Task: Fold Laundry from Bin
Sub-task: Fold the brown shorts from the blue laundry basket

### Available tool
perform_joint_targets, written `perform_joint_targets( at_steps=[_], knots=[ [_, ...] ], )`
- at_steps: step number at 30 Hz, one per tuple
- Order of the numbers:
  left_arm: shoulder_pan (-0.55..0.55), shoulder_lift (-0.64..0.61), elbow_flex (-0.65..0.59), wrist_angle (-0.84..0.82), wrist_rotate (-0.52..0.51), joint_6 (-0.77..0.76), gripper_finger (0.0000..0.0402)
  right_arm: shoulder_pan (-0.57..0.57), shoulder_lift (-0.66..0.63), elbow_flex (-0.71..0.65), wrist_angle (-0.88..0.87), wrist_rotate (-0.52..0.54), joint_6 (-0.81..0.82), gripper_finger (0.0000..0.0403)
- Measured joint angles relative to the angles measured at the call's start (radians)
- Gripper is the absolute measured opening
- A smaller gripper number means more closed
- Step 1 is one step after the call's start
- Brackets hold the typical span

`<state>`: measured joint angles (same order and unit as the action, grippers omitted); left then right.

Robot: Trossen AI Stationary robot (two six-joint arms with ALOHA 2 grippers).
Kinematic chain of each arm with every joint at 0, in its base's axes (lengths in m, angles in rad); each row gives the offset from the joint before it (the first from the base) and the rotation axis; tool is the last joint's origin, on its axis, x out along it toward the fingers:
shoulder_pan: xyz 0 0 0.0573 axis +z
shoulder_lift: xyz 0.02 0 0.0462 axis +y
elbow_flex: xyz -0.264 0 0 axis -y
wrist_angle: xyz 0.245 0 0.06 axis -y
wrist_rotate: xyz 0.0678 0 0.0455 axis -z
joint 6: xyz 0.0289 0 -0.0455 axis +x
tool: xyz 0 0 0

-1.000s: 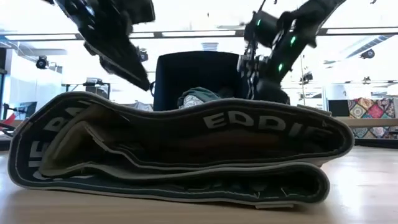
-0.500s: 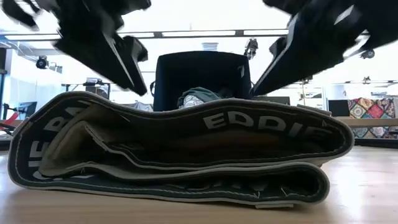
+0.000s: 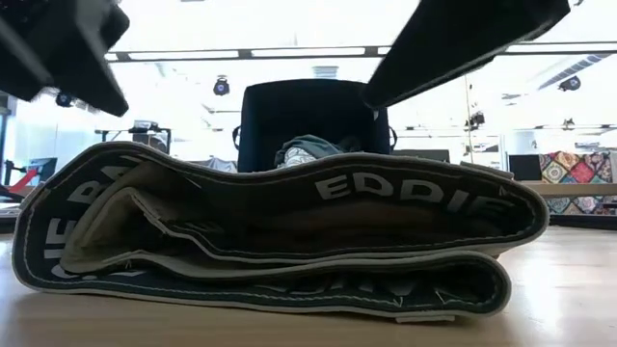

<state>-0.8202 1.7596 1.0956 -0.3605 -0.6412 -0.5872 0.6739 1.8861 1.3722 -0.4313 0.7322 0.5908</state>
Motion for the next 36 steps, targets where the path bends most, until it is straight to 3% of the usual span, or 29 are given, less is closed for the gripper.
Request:
perform_joint_targets(
  at_steps=[3, 8, 11, 14, 22, 26, 33, 36],
  knots=[
    [-0.009, 0.079, 0.082, -0.074, -0.068, -0.027, 0.0255, 0.007, 0.016, 0.070, -0.131, -0.008, 0.076, 0.0146],
    [-0.010, 0.225, 0.235, -0.193, -0.082, -0.068, 0.0271, 0.054, 0.006, 0.111, -0.332, -0.016, 0.235, 0.0146],
    [-0.002, 0.300, 0.313, -0.415, -0.130, -0.203, 0.0271, 0.084, -0.002, 0.109, -0.361, -0.014, 0.286, 0.0146],
    [0.003, 0.338, 0.368, -0.536, -0.188, -0.323, 0.0266, 0.108, -0.001, 0.106, -0.378, -0.015, 0.320, 0.0146],
    [0.031, 0.355, 0.353, -0.503, -0.167, -0.390, 0.0234, 0.174, 0.008, 0.095, -0.373, -0.002, 0.425, 0.0146],
    [0.063, 0.355, 0.315, -0.514, -0.149, -0.513, 0.0191, 0.200, 0.014, 0.089, -0.362, 0.001, 0.494, 0.0146],
    [0.084, 0.347, 0.241, -0.517, -0.165, -0.747, 0.0035, 0.209, 0.128, 0.087, -0.233, -0.014, 0.483, 0.0146],
    [0.088, 0.332, 0.227, -0.510, -0.170, -0.795, 0.0012, 0.195, 0.197, 0.087, -0.229, -0.028, 0.495, 0.0146]
  ],
)
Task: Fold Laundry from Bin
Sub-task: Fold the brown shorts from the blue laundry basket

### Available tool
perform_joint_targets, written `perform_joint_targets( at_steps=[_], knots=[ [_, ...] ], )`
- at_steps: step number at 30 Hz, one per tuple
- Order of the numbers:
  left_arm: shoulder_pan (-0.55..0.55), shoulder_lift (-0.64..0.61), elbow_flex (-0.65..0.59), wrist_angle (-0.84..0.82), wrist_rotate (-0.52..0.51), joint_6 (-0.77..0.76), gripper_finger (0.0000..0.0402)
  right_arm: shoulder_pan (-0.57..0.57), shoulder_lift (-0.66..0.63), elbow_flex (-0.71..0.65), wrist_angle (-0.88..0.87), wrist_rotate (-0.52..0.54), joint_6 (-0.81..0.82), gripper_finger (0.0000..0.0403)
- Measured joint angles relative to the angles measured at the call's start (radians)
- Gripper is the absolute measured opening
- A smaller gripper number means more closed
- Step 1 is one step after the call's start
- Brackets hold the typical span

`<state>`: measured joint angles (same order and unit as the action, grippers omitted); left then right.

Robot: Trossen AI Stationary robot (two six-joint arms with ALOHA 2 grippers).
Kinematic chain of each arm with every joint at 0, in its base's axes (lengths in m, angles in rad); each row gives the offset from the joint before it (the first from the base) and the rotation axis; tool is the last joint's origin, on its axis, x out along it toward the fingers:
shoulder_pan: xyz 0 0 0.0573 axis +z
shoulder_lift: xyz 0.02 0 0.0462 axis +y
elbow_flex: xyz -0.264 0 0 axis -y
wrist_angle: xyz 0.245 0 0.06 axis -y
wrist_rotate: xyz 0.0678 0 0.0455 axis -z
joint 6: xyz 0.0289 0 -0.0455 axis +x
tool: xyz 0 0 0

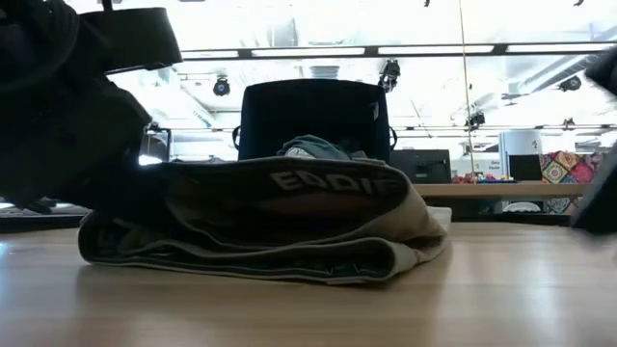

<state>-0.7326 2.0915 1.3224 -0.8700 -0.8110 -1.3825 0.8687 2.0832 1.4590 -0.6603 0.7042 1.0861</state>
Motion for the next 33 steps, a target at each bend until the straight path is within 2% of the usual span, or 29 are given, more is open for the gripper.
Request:
perform_joint_targets(
  at_steps=[4, 9, 15, 21, 27, 33],
  knots=[
    [0.000, -0.029, -0.028, 0.011, 0.000, -0.015, 0.0026, -0.028, 0.037, 0.001, 0.003, 0.029, 0.033, 0.0146],
    [-0.006, -0.080, -0.083, 0.021, 0.013, -0.015, 0.0015, -0.095, 0.037, -0.003, 0.032, 0.100, -0.027, 0.0146],
    [-0.006, -0.198, -0.199, 0.164, 0.040, -0.006, 0.0008, -0.181, 0.039, -0.012, 0.227, 0.047, -0.210, 0.0139],
    [-0.006, -0.280, -0.299, 0.276, 0.066, -0.001, 0.0008, -0.202, 0.033, -0.013, 0.264, 0.052, -0.163, 0.0125],
    [-0.007, -0.291, -0.332, 0.345, 0.075, 0.036, 0.0007, -0.208, 0.031, -0.014, 0.364, 0.013, -0.136, 0.0092],
    [-0.007, -0.291, -0.332, 0.354, 0.078, 0.060, 0.0007, -0.223, 0.030, -0.014, 0.359, -0.013, -0.144, 0.0041]
  ],
)
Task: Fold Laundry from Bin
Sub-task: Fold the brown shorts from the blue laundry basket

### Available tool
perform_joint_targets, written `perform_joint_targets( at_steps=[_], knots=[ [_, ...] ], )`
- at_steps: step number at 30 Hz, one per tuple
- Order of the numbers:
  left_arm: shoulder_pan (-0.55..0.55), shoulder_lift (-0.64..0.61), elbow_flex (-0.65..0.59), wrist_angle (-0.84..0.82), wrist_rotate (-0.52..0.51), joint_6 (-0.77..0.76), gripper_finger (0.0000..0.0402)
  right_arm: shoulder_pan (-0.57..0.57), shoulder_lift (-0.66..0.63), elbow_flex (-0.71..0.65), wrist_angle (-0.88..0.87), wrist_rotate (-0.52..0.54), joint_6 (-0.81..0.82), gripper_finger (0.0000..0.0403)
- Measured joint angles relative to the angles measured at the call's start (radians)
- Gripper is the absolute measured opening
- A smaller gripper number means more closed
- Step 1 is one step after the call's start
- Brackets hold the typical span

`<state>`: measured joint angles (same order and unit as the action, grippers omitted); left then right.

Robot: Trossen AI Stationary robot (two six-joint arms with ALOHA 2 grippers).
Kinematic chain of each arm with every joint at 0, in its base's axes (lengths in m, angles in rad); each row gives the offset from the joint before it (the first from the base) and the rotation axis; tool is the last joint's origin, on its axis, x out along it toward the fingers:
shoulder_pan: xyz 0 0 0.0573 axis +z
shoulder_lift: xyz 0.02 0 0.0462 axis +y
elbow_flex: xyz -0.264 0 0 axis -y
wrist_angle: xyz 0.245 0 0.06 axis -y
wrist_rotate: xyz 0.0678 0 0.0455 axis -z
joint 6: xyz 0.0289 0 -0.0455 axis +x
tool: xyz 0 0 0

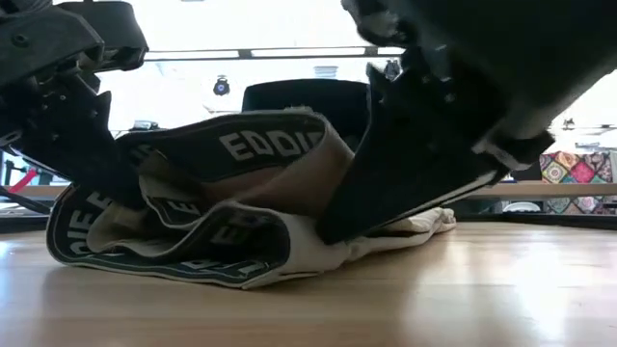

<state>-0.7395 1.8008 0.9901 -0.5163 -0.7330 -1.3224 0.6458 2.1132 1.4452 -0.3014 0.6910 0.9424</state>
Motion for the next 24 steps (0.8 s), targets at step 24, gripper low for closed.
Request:
perform_joint_targets(
  at_steps=[24],
  knots=[
    [0.001, 0.000, 0.004, -0.108, 0.116, 0.151, 0.0006, -0.031, 0.035, -0.002, -0.050, -0.096, 0.028, 0.0009]
  ],
)
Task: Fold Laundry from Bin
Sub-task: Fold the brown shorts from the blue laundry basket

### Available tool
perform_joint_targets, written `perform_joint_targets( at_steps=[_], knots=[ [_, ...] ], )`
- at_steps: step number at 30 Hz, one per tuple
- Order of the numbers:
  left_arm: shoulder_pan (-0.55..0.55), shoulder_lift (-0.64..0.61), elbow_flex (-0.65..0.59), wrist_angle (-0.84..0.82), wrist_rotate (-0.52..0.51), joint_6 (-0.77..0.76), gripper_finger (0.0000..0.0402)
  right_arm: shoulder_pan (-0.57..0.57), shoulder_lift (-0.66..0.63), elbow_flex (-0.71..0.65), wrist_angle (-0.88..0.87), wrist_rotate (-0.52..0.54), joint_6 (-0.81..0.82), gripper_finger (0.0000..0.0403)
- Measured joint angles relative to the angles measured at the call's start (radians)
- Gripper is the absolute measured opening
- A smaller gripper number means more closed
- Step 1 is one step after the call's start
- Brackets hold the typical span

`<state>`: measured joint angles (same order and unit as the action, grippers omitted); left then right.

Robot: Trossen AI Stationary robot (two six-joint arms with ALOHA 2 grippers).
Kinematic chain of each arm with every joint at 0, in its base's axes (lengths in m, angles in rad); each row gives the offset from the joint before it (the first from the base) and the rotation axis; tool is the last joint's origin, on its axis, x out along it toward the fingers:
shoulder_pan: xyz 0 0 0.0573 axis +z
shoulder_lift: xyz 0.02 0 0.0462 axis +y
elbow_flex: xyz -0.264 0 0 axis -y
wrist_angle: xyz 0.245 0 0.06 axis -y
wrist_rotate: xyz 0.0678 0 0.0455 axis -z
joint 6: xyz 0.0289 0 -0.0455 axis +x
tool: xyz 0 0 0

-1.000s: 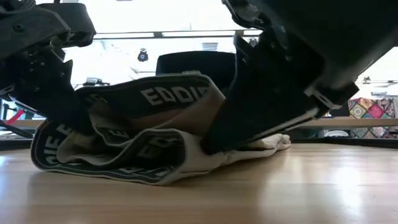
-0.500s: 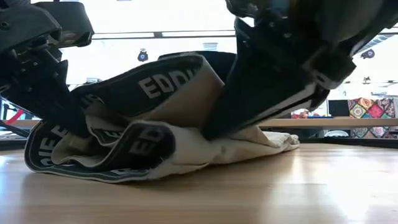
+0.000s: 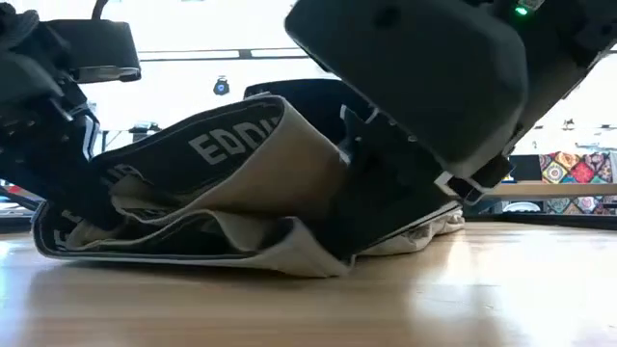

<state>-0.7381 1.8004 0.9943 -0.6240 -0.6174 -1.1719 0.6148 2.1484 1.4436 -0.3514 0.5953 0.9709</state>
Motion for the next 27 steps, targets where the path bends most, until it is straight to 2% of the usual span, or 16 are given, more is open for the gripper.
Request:
perform_joint_targets(
  at_steps=[5, 12, 21, 26, 27],
  knots=[
    [-0.007, 0.000, 0.002, -0.002, 0.003, 0.135, 0.0006, 0.004, -0.026, -0.003, -0.113, -0.018, 0.023, 0.0009],
    [-0.007, 0.000, 0.001, 0.029, -0.002, 0.182, 0.0034, 0.014, -0.039, 0.007, -0.142, -0.033, -0.015, 0.0009],
    [-0.007, 0.000, 0.000, 0.074, 0.011, 0.227, 0.0062, 0.042, -0.197, 0.032, -0.131, -0.200, -0.182, 0.0009],
    [-0.007, 0.002, 0.000, 0.088, 0.011, 0.223, 0.0063, 0.045, -0.244, 0.025, -0.023, 0.010, -0.283, 0.0009],
    [-0.007, 0.003, 0.000, 0.088, 0.011, 0.222, 0.0063, 0.036, -0.244, 0.025, 0.012, 0.026, -0.310, 0.0009]
  ],
)
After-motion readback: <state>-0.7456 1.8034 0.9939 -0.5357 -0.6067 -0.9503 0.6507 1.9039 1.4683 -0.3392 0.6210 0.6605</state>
